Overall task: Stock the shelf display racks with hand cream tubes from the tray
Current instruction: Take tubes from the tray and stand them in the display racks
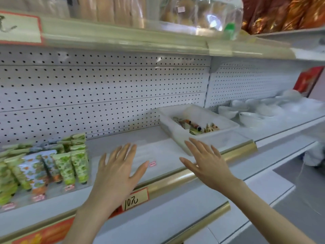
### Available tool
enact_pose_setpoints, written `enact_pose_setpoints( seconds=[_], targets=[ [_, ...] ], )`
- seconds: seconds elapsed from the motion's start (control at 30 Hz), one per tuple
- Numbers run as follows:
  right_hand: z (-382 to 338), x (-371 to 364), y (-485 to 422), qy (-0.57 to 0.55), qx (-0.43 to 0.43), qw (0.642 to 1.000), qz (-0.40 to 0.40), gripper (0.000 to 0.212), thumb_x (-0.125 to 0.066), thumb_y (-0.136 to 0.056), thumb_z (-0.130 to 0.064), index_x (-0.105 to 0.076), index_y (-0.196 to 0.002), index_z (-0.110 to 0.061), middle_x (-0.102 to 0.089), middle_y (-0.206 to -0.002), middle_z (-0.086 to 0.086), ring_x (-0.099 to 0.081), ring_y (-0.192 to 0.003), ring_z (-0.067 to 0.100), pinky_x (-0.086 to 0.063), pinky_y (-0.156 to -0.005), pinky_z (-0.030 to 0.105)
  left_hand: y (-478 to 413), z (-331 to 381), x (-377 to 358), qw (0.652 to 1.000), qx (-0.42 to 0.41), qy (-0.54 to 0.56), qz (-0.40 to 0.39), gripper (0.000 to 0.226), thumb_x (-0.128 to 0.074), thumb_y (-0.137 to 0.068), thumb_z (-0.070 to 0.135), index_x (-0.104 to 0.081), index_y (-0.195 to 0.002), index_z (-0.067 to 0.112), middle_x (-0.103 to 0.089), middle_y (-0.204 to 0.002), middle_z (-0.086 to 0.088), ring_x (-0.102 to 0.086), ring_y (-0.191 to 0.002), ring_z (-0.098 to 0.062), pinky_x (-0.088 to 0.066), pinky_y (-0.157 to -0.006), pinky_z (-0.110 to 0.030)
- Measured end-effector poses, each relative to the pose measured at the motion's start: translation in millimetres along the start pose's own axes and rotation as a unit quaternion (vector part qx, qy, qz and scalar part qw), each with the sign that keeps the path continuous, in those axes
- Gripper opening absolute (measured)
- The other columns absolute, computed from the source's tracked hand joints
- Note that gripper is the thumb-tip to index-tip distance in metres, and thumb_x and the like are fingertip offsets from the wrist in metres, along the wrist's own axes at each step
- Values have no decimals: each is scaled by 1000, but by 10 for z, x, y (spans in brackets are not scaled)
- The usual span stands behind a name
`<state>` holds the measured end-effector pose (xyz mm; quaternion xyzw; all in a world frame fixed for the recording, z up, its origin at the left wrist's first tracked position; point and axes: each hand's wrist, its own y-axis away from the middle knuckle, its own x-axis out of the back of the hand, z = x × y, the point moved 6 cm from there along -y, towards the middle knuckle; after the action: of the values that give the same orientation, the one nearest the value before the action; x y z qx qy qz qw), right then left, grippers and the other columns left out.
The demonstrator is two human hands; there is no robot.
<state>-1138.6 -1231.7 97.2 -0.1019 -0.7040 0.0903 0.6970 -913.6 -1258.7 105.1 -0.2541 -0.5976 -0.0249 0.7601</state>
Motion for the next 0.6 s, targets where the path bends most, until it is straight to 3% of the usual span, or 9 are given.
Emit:
enact_pose_setpoints(
  seconds=[0.13,0.23,0.33,0.43,0.53,0.6],
  targets=[
    [137,-29,-157,-9,1,1000,3,84,5,-79,-70,-15,-148,-27,-15,-156,-8,-16,-143,13,-17,-116,42,-185,61,-109,1000,-4,7,0,109,25,-61,79,-18,-147,27,-21,-154,8,-17,-141,-14,-12,-114,-41],
    [216,-32,-321,-7,-7,1000,11,79,-1,-82,-68,-15,-148,-27,-17,-156,-8,-16,-143,12,-18,-115,40,-392,97,-155,999,-22,24,12,103,16,-68,78,-28,-145,24,-32,-150,5,-26,-138,-17,-16,-113,-42],
    [305,-8,-492,-8,-21,1000,17,78,-1,-83,-69,-15,-148,-28,-17,-155,-9,-17,-142,12,-19,-115,39,-668,141,-196,999,-35,36,10,95,7,-68,72,-21,-146,26,-25,-152,8,-20,-139,-13,-13,-113,-39],
    [446,28,-635,-15,-36,999,15,68,-13,-90,-64,-18,-147,-29,-16,-155,-10,-17,-142,13,-17,-116,38,-935,216,-249,997,-52,54,11,96,8,-66,70,-18,-147,26,-20,-154,8,-16,-140,-12,-13,-113,-36],
    [606,98,-751,-14,-49,998,48,72,-11,-85,-68,-26,-144,-28,-26,-151,-9,-26,-139,14,-23,-112,36,-1150,292,-335,994,-75,71,20,94,6,-69,70,-20,-147,25,-23,-153,9,-18,-139,-11,-16,-112,-34],
    [719,88,-819,-23,-57,997,55,64,-20,-91,-63,-27,-144,-27,-28,-150,-8,-30,-137,16,-25,-110,35,-1254,338,-411,994,-85,69,16,94,6,-69,70,-20,-147,24,-24,-153,9,-19,-138,-11,-17,-112,-35]
  ],
)
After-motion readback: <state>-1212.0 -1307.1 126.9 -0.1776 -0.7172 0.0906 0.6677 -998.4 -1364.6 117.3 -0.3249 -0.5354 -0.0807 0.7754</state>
